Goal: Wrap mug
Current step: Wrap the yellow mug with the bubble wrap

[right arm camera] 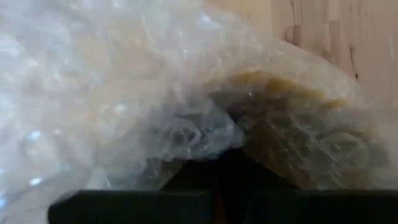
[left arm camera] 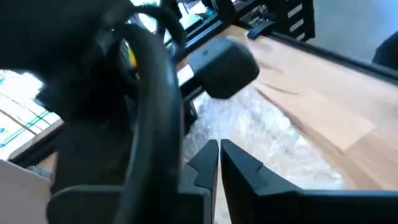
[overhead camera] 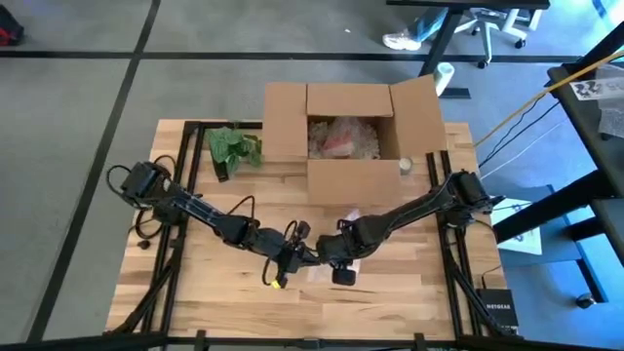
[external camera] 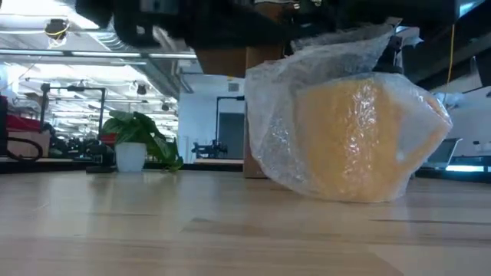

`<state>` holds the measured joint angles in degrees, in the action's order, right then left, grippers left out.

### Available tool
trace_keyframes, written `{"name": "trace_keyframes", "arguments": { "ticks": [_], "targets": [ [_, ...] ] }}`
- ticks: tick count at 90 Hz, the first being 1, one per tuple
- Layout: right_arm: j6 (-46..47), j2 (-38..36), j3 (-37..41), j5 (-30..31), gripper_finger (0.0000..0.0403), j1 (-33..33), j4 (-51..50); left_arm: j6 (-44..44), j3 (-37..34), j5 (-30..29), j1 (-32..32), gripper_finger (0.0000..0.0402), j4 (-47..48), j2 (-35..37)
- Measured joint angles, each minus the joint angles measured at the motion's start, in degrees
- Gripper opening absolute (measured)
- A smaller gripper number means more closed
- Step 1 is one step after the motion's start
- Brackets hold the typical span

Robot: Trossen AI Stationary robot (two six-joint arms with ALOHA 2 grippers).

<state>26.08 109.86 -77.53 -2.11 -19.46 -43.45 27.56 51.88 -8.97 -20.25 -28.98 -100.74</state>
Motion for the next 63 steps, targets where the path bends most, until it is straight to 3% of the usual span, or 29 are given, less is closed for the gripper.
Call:
{"name": "trace_keyframes", "arguments": {
  "ticks": [20, 63],
  "targets": [
    [-0.7, 0.02, -0.12, 0.02, 0.0, 0.0, -0.03, 1.41, 0.04, 0.0, 0.94, 0.0, -4.78, -3.06],
    [-0.63, -0.9, -0.73, -0.09, 0.0, -0.01, -1.6, 0.9, 0.09, 0.42, 2.3, 0.0, -4.26, -3.35]
  ]
}}
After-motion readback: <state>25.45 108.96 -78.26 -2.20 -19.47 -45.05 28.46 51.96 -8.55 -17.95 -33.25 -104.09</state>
